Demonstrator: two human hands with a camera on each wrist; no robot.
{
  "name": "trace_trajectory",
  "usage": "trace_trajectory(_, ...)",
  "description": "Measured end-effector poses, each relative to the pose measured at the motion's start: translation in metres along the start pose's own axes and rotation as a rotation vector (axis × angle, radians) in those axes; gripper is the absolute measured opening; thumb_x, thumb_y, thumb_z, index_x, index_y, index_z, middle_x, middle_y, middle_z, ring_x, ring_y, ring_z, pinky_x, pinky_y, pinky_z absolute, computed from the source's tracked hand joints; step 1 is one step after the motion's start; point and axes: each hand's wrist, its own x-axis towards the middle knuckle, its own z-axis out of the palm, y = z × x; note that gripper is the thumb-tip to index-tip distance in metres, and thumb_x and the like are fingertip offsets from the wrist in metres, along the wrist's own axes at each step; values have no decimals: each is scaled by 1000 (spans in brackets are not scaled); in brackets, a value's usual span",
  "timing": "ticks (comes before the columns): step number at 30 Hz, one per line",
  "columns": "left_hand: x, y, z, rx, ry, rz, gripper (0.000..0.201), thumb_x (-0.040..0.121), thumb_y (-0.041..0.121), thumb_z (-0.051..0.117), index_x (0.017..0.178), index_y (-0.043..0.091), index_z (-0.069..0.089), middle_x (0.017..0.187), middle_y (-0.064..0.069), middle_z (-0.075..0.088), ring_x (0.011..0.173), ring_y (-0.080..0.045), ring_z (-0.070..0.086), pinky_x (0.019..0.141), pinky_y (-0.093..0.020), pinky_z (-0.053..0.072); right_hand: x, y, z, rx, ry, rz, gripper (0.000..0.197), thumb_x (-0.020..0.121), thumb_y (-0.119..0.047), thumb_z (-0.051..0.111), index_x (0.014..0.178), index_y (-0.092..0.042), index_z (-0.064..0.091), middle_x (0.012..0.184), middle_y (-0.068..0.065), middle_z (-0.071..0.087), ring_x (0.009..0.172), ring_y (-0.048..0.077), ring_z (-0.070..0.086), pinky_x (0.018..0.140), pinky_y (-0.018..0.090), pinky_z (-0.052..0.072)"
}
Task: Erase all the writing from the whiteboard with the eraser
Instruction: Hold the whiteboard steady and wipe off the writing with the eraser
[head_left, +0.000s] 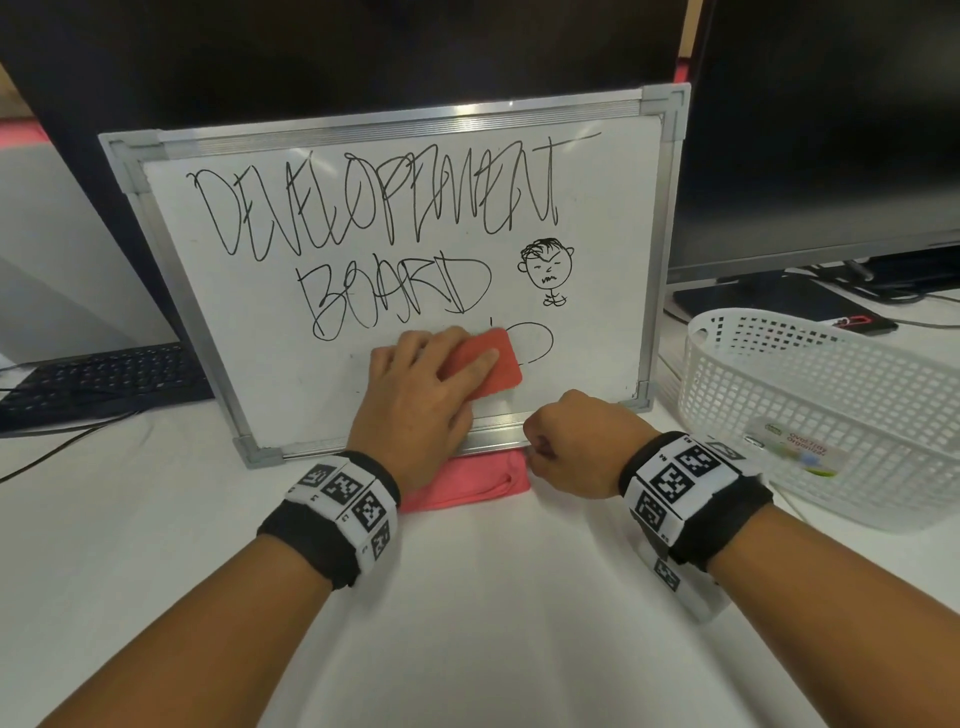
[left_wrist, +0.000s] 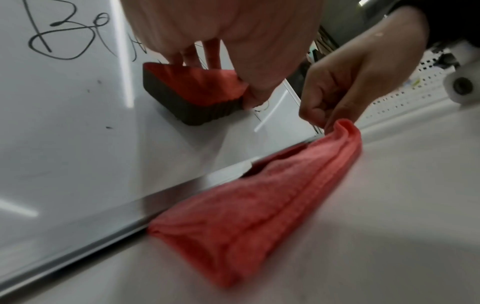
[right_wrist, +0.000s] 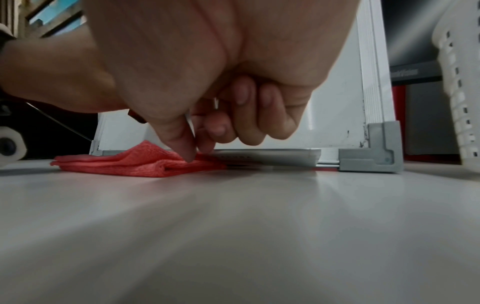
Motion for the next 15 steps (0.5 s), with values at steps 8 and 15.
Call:
trace_trajectory(8, 0, 4, 5, -10, -33, 68, 53, 82, 27, 67, 134, 30, 58, 137, -4, 52, 112, -35, 48, 90, -48, 37, 0, 2, 1, 2, 12, -14, 26, 94, -35, 52, 72, -23, 49, 74, 0, 47, 71, 30, 59, 59, 29, 39)
trace_trajectory(15, 1, 2, 0, -4, 21, -7, 52, 85, 28, 67, 136, 27, 57, 138, -7, 51, 114, -36, 48, 89, -48, 38, 1, 2, 1, 6, 6, -19, 28, 95, -38, 52, 71, -22, 50, 74, 1, 48, 72, 30, 60, 59, 29, 40)
